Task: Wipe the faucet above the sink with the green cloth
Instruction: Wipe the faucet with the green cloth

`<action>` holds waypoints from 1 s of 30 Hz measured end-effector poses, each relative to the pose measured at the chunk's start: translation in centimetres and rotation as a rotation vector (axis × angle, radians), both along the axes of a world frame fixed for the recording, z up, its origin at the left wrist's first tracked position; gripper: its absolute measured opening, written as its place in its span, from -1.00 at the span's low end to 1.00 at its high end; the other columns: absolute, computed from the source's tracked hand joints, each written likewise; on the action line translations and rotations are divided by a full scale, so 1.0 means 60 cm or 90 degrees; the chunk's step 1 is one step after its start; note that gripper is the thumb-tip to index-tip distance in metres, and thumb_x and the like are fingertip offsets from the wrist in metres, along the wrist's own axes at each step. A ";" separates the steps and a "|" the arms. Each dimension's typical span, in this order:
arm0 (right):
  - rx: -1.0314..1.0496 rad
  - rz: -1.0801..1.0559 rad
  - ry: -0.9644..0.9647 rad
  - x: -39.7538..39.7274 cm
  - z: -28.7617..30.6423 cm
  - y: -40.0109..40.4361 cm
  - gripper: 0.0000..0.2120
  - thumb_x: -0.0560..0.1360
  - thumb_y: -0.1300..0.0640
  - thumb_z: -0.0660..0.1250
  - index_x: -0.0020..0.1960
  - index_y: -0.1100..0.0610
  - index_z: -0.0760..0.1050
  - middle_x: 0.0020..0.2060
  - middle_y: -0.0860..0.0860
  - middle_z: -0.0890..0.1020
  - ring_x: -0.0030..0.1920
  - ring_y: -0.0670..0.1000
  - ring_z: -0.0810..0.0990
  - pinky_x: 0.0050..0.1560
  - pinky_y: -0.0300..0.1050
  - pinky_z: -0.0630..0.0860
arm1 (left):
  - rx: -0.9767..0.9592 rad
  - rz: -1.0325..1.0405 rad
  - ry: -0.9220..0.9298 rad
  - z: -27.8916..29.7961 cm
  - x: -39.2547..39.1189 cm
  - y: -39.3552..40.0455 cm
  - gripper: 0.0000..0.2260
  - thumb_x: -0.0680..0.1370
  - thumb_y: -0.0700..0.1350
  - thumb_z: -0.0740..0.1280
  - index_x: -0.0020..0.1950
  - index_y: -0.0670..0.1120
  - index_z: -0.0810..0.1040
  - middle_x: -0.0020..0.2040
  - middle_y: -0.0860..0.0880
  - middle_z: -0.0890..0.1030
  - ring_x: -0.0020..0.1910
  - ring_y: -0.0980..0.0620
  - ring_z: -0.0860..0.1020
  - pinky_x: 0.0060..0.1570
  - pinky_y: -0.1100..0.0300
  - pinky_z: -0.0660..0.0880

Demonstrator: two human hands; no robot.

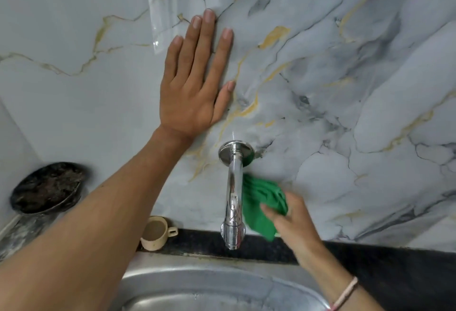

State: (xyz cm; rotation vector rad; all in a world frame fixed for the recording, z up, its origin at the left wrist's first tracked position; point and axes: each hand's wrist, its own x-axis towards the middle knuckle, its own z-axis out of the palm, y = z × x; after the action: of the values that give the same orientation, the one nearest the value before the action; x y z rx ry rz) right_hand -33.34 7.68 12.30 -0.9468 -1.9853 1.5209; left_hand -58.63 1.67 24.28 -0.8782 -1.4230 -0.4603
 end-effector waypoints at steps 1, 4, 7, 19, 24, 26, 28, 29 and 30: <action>-0.216 -0.008 0.056 -0.002 -0.025 -0.004 -0.69 0.55 0.36 0.41 0.21 0.07 0.56 0.14 0.09 0.73 0.22 0.16 0.69 0.18 -0.06 0.65 | 0.003 0.004 0.005 -0.001 -0.001 0.000 -0.43 0.70 0.08 0.01 0.66 -0.15 0.25 0.60 -0.29 0.36 0.61 -0.25 0.33 0.60 -0.14 0.27; -0.635 0.096 0.204 -0.043 -0.050 -0.033 -0.58 0.49 0.40 0.43 0.32 0.18 0.62 0.19 0.21 0.75 0.21 0.22 0.72 0.16 0.19 0.67 | 0.005 0.012 0.017 -0.002 -0.003 0.002 -0.43 0.70 0.08 0.00 0.67 -0.15 0.23 0.60 -0.29 0.35 0.61 -0.24 0.32 0.62 -0.13 0.23; -0.714 0.216 0.283 -0.109 -0.016 -0.056 -0.67 0.55 0.20 0.44 0.30 0.06 0.67 0.25 0.11 0.73 0.24 0.11 0.72 0.19 0.09 0.69 | 0.001 0.014 0.026 -0.004 -0.006 0.006 -0.42 0.70 0.08 0.01 0.68 -0.15 0.20 0.61 -0.29 0.33 0.62 -0.24 0.28 0.64 -0.11 0.21; -0.795 0.056 0.415 -0.082 -0.037 -0.048 -0.66 0.51 0.34 0.38 0.27 0.38 0.62 0.10 0.33 0.75 0.00 0.26 0.79 -0.13 0.12 0.76 | 0.001 0.018 0.020 -0.009 -0.016 0.007 -0.40 0.70 0.10 0.00 0.71 -0.13 0.09 0.67 -0.21 0.04 0.70 -0.12 -0.02 0.72 -0.03 -0.04; -0.573 -0.156 0.557 -0.002 0.004 -0.011 -0.60 0.43 0.24 0.42 0.27 0.19 0.64 0.04 0.18 0.80 -0.06 0.08 0.81 -0.21 -0.10 0.76 | 0.001 0.014 0.026 -0.010 -0.011 0.007 -0.41 0.70 0.09 0.01 0.70 -0.14 0.12 0.64 -0.27 0.28 0.66 -0.22 0.22 0.68 -0.08 0.12; -0.208 -0.183 0.467 0.007 0.054 -0.012 -0.75 0.51 0.22 0.43 0.10 -0.05 0.73 0.04 -0.08 0.81 -0.01 -0.11 0.78 -0.17 -0.31 0.68 | 0.003 0.008 0.024 -0.007 -0.008 0.007 -0.42 0.71 0.08 0.02 0.69 -0.14 0.16 0.62 -0.29 0.32 0.63 -0.24 0.27 0.64 -0.11 0.20; 0.135 -0.103 0.312 -0.009 0.091 -0.031 -0.64 0.61 0.28 0.34 0.23 -0.14 0.61 0.11 -0.28 0.74 0.06 -0.26 0.70 -0.02 -0.44 0.60 | 0.007 0.004 0.023 -0.005 -0.007 0.005 -0.42 0.70 0.07 0.04 0.68 -0.15 0.19 0.61 -0.30 0.34 0.62 -0.24 0.30 0.63 -0.12 0.22; 0.240 -0.028 0.223 -0.022 0.101 -0.048 -0.59 0.65 0.27 0.29 0.37 -0.13 0.50 0.24 -0.30 0.65 0.17 -0.29 0.63 0.12 -0.45 0.55 | 0.009 0.006 0.023 -0.005 -0.006 0.003 -0.42 0.69 0.07 0.05 0.68 -0.15 0.19 0.60 -0.30 0.35 0.62 -0.25 0.31 0.62 -0.12 0.23; 0.315 0.064 0.124 -0.036 0.102 -0.066 -0.55 0.67 0.21 0.25 0.52 -0.09 0.35 0.43 -0.22 0.51 0.37 -0.23 0.51 0.33 -0.38 0.47 | 0.009 0.010 0.023 -0.005 -0.005 0.002 -0.42 0.69 0.07 0.06 0.68 -0.15 0.20 0.60 -0.30 0.35 0.61 -0.25 0.32 0.62 -0.12 0.23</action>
State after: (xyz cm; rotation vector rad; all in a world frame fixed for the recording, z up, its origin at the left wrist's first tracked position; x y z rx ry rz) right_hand -35.48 3.74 18.43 -0.4831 -2.1402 1.0406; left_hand -58.93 1.81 23.98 -0.8589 -1.3914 -0.4409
